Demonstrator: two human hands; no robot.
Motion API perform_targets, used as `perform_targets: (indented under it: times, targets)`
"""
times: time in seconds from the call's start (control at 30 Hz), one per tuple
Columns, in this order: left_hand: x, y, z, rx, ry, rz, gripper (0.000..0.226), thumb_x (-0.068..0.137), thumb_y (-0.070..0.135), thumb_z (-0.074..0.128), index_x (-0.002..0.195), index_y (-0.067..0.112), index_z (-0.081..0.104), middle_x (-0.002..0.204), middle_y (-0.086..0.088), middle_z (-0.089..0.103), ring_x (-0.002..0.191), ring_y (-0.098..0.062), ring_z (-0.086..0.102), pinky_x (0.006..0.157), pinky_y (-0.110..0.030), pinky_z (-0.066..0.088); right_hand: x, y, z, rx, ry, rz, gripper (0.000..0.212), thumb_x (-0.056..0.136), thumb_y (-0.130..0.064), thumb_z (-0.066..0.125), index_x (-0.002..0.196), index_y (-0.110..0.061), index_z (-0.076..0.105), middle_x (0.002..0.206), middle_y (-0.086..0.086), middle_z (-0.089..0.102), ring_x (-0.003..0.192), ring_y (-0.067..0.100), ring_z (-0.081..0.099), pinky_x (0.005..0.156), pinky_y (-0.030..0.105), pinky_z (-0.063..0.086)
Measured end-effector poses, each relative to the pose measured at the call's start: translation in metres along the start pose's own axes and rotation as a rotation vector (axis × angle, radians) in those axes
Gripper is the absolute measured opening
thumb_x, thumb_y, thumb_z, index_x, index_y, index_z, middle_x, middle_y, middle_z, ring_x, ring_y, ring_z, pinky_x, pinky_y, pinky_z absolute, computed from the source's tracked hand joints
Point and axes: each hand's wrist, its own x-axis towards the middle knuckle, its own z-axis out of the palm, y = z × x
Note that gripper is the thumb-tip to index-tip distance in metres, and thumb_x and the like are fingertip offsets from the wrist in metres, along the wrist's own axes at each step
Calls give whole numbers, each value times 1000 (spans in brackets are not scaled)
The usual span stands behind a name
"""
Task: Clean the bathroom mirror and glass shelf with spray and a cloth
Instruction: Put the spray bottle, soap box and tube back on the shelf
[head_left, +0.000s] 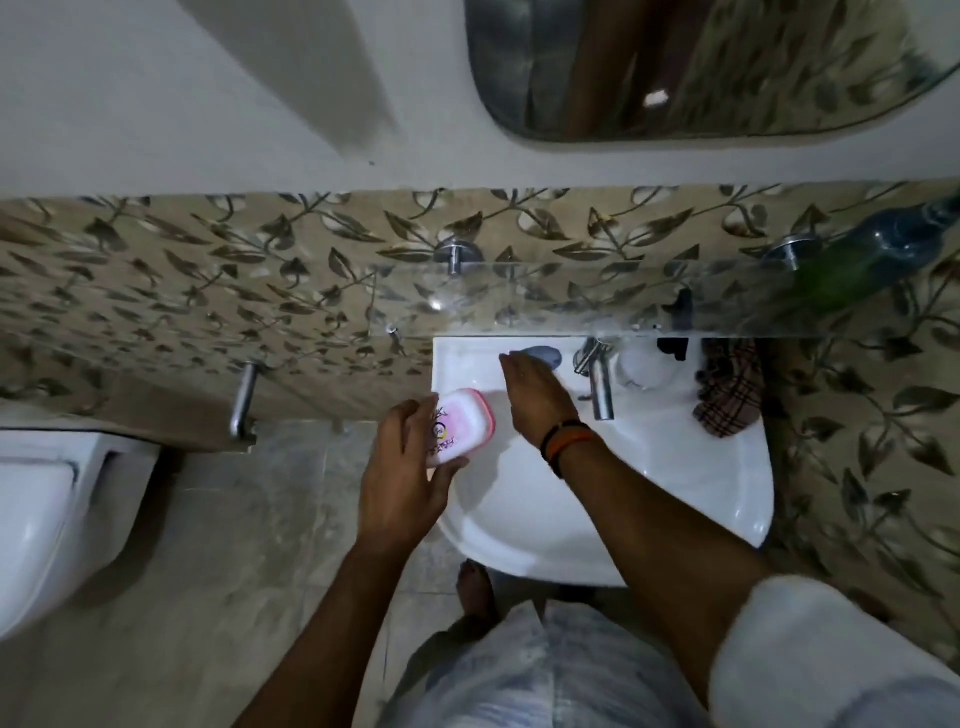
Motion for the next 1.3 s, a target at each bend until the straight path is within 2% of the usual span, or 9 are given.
perform_targets:
  times: [0.1, 0.27, 0.4, 0.53, 0.67, 0.87, 1.1, 1.23, 1.3]
  targets:
    - [9, 17, -24, 75, 18, 131, 88, 92, 40, 92, 165, 15, 52, 152, -12, 56, 131, -33, 64, 88, -42, 63, 31, 9, 14, -96, -44, -4, 50, 73, 5, 85, 121, -2, 71, 114, 22, 73, 104, 46, 73, 90, 51, 64]
    - [39, 44, -68, 126, 149, 256, 85, 95, 45, 87, 166, 13, 53, 153, -16, 57, 132, -37, 64, 97, -46, 62, 36, 2, -4, 46, 25, -33, 45, 41, 9, 104, 69, -6, 73, 69, 17, 71, 62, 38, 74, 53, 42, 64]
    - [69, 50, -92, 132, 237, 256, 81, 99, 51, 77, 166, 13, 52, 153, -18, 56, 131, -40, 63, 102, -49, 59, 15, -10, -24, 78, 148, -56, 46, 57, 19, 87, 94, -5, 75, 89, 17, 73, 76, 40, 75, 56, 44, 63]
    - [106, 47, -98, 173, 228, 200, 79, 93, 47, 76, 163, 20, 54, 153, -15, 58, 136, -42, 61, 107, -53, 57, -32, -33, -53, 345, 340, -38, 52, 88, 12, 69, 134, -11, 71, 128, 8, 76, 112, 32, 75, 96, 44, 65]
    - [136, 43, -96, 174, 160, 189, 77, 85, 36, 82, 158, 24, 61, 154, -8, 60, 136, -40, 62, 108, -54, 58, -89, -59, -125, 688, 501, -8, 33, 106, -12, 73, 138, -19, 71, 134, -8, 73, 120, 10, 72, 104, 29, 60]
    - [154, 32, -102, -59, -22, 329, 85, 80, 11, 88, 160, 20, 61, 153, -8, 62, 135, -33, 65, 118, -41, 54, -92, -45, -231, 693, 839, 92, 41, 100, -4, 78, 141, -10, 73, 131, -7, 71, 117, -3, 70, 104, 14, 54]
    - [160, 37, -109, -99, -130, 402, 91, 73, 0, 100, 156, 18, 67, 158, -6, 64, 145, -30, 60, 126, -35, 44, -54, -6, -244, 614, 754, 164, 44, 99, -1, 77, 142, -8, 72, 136, 3, 74, 123, 3, 63, 113, 13, 50]
    - [159, 49, -114, -129, -114, 435, 86, 76, 0, 98, 155, 17, 68, 159, -2, 63, 143, -13, 54, 121, -5, 31, -38, -9, -243, 617, 715, 195, 42, 100, -5, 77, 142, -10, 71, 136, 5, 76, 120, 9, 66, 106, 0, 42]
    - [163, 53, -116, -153, -108, 436, 83, 79, -2, 95, 155, 16, 67, 157, -2, 60, 138, -4, 49, 118, -1, 29, -31, -10, -243, 630, 716, 203, 42, 100, -6, 78, 142, -10, 71, 136, 6, 75, 120, 14, 69, 107, 11, 48]
